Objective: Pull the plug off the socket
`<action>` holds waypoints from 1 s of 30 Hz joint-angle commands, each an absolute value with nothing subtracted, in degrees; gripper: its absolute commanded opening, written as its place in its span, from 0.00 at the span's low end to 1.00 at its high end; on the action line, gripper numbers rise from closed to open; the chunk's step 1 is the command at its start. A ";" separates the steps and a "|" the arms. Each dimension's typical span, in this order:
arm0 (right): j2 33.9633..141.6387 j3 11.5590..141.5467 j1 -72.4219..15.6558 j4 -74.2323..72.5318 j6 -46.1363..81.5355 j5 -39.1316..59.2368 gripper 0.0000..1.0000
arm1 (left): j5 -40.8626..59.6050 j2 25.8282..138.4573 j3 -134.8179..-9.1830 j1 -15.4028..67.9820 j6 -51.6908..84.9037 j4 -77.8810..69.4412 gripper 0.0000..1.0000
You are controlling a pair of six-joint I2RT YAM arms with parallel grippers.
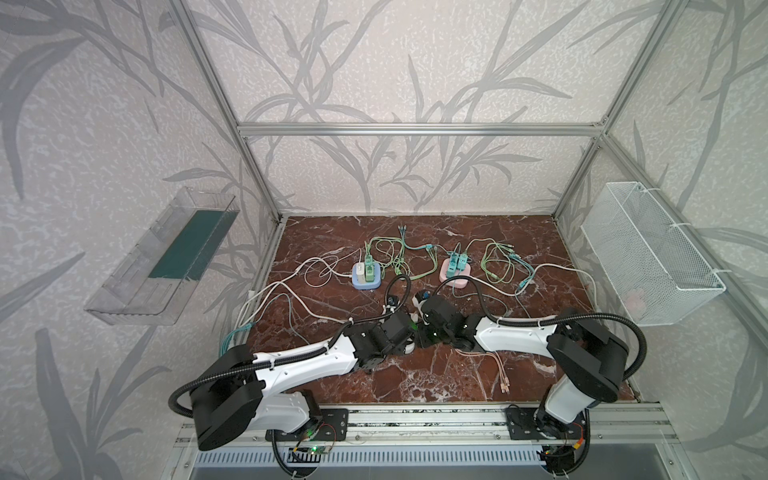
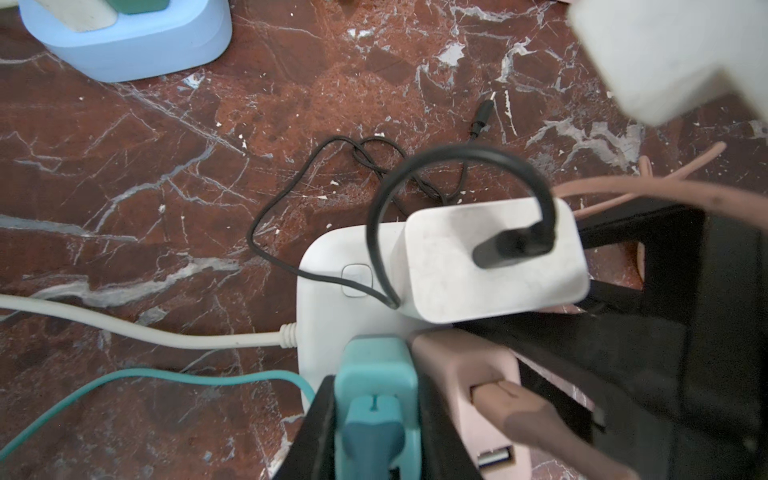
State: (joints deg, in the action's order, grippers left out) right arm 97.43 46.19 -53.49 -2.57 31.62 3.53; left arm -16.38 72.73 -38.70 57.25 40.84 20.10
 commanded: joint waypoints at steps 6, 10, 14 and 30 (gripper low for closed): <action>106.73 41.78 -55.15 10.80 30.50 4.84 0.51 | -6.50 66.27 -36.00 60.35 41.66 7.15 0.08; 106.26 41.81 -54.89 10.68 30.94 5.16 0.50 | -6.33 67.20 -35.35 60.60 41.23 5.79 0.08; 106.25 41.92 -54.70 10.37 31.29 5.50 0.50 | -5.97 68.03 -34.81 61.06 41.39 4.72 0.08; 108.15 41.20 -53.09 8.87 31.38 6.51 0.50 | -10.01 62.95 -30.47 64.05 43.54 3.34 0.08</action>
State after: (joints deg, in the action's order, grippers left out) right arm 98.70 45.78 -52.16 -4.89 31.88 8.80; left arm -20.47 65.19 -29.45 59.99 43.42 11.27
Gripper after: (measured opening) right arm 0.503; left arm 0.263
